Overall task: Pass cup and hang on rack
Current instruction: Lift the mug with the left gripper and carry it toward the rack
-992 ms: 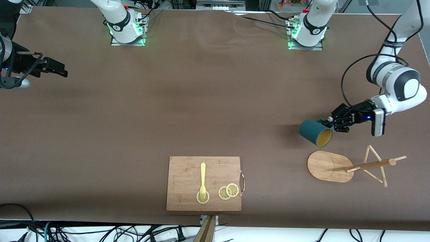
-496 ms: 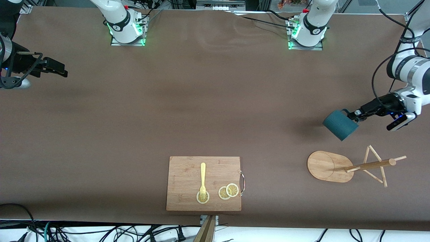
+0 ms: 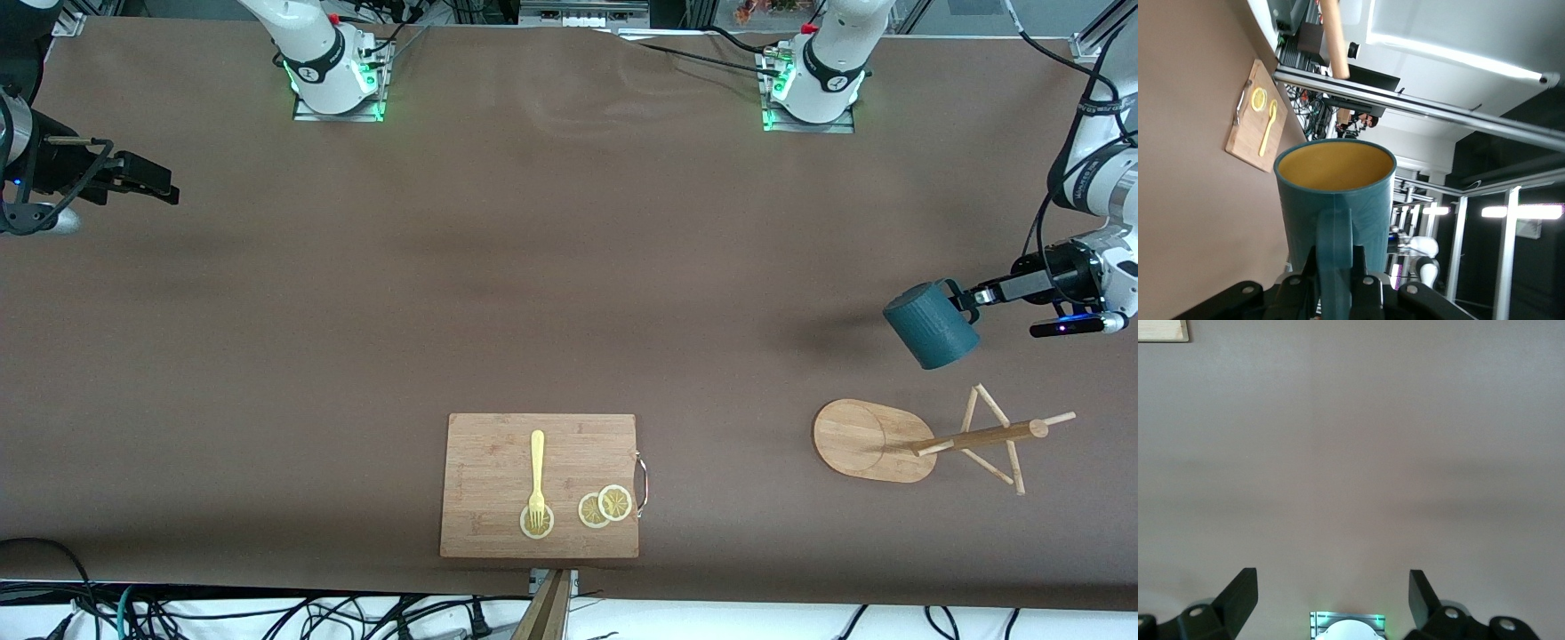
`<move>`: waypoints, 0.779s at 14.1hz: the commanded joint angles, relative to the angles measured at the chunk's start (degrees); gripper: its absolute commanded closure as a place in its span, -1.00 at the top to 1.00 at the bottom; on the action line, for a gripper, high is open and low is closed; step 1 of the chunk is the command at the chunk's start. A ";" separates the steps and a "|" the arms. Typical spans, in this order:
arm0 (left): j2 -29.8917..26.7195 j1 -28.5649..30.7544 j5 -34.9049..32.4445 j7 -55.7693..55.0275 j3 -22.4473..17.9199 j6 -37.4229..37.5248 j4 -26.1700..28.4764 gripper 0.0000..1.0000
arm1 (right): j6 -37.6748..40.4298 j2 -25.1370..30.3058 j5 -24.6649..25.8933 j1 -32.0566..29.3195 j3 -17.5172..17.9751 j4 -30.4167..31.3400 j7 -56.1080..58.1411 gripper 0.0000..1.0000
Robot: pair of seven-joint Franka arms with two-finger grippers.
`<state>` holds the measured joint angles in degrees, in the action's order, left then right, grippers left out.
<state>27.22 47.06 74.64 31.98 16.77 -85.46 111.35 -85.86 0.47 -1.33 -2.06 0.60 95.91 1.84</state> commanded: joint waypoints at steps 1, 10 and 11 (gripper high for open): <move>5.20 1.10 0.95 -7.09 0.19 4.15 -6.13 -1.00 | 0.69 0.24 -0.69 -0.23 0.28 -0.20 -0.17 1.00; 13.91 1.72 0.86 -9.92 0.19 6.62 -17.21 -1.00 | 0.69 0.24 -0.69 -0.23 0.28 -0.20 -0.17 1.00; 15.13 1.46 0.86 -10.45 0.19 7.06 -19.13 -1.00 | 0.69 0.24 -0.69 -0.23 0.28 -0.20 -0.17 1.00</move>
<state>39.45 48.74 74.64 23.50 16.65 -80.45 97.14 -85.86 0.47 -1.34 -2.05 0.62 95.91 1.84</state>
